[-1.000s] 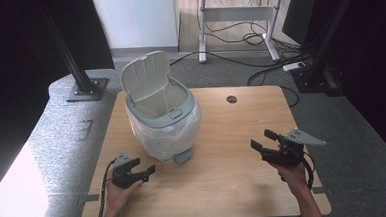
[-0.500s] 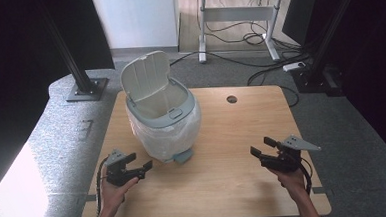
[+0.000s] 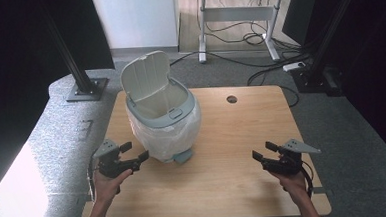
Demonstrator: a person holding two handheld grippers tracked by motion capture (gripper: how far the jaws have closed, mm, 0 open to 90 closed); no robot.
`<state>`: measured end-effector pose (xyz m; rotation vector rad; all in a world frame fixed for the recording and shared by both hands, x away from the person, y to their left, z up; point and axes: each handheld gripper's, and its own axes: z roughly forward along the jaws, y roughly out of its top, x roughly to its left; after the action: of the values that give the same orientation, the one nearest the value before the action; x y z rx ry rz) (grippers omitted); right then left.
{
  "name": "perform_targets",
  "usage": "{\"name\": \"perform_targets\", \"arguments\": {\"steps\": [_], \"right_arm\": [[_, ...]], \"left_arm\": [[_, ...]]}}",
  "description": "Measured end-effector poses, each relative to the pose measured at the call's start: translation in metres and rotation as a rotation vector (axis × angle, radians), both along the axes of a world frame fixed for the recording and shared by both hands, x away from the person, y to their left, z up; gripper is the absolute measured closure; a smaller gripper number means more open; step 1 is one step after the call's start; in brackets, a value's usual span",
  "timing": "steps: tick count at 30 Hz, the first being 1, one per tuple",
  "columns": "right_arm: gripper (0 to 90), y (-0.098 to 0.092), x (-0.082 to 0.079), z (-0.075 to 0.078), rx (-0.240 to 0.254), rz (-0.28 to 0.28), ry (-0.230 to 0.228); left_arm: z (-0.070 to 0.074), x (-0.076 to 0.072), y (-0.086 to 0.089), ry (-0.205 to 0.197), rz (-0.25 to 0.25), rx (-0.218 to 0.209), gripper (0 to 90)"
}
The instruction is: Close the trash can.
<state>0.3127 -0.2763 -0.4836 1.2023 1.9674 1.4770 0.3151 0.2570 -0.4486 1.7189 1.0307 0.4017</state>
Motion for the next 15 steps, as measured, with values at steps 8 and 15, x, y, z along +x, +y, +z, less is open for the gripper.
{"name": "perform_targets", "arguments": {"steps": [8, 15], "right_arm": [[26.8, -0.002, 0.000, -0.003, 0.001, -0.009, 0.010], [26.3, -0.004, 0.000, -0.002, -0.003, -0.006, 0.011]], "left_arm": [[0.026, 0.007, 0.002, -0.040, -0.013, -0.013, 15.8], [0.038, 0.009, 0.000, -0.060, -0.020, -0.008, 15.4]]}}
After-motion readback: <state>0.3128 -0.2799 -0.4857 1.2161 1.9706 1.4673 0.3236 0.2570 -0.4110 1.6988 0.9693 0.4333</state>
